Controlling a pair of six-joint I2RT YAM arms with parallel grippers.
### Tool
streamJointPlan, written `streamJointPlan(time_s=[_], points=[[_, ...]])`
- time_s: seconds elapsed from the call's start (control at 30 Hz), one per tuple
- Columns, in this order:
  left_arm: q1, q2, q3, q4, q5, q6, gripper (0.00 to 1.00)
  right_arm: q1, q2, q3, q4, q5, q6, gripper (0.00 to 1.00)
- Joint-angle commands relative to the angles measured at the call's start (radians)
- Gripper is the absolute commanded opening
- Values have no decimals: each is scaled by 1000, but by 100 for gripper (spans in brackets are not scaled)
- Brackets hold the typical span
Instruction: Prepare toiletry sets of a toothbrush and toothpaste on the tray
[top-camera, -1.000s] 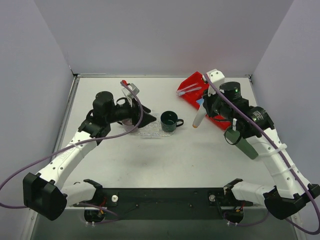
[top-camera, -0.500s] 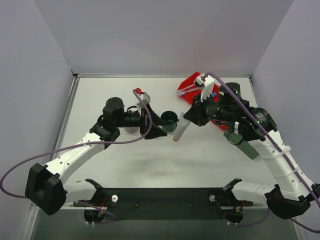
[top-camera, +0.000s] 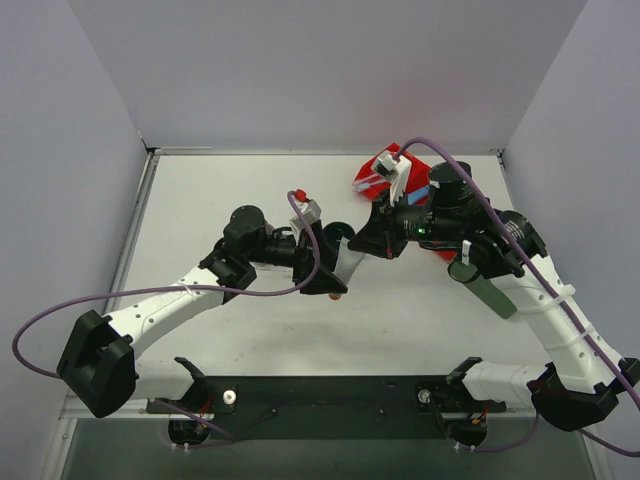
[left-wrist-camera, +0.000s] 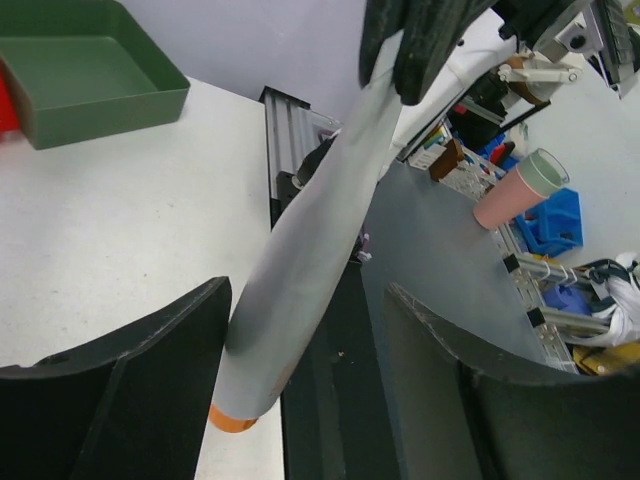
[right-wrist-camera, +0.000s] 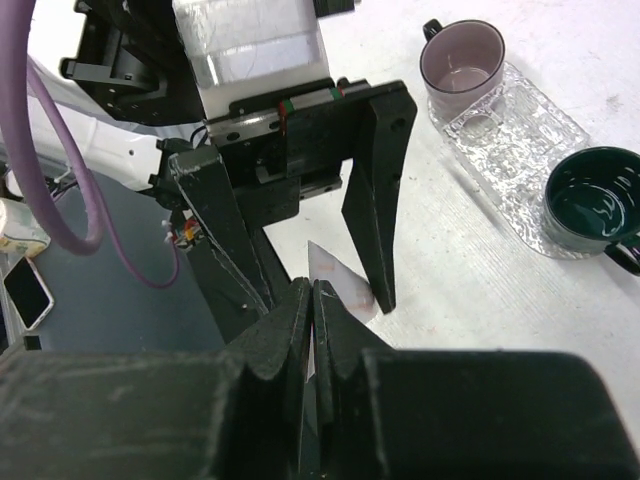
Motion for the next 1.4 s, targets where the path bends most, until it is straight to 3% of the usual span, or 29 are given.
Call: streamJointPlan(time_s=[0.0,0.17,0.5,0.6,0.77,0.87,1.07,1.37], points=[[-31,12,6,128,101,-52,68,9,5,37,80,-84,25,0],[-47,15,5,134,108,-58,48,9,5,31,80,-89,25,0],[-51,20,8,134,88,-67,25,4,-12,-7,78,-58,30,0],[-50,14,5,134,74,-63,24,6,-12,-15,78,-61,45,1],[-51,8,3,119,57,-47,23,6,-9,-24,69,-68,54,21],[-51,2,3,109,48,-37,23,6,-9,-32,68,-66,56,26],[-51,0,5,102,34,-31,23,7,-11,-56,64,-54,67,31],[-51,0,3,99,29,-31,23,13,-8,-69,66,-23,77,29]])
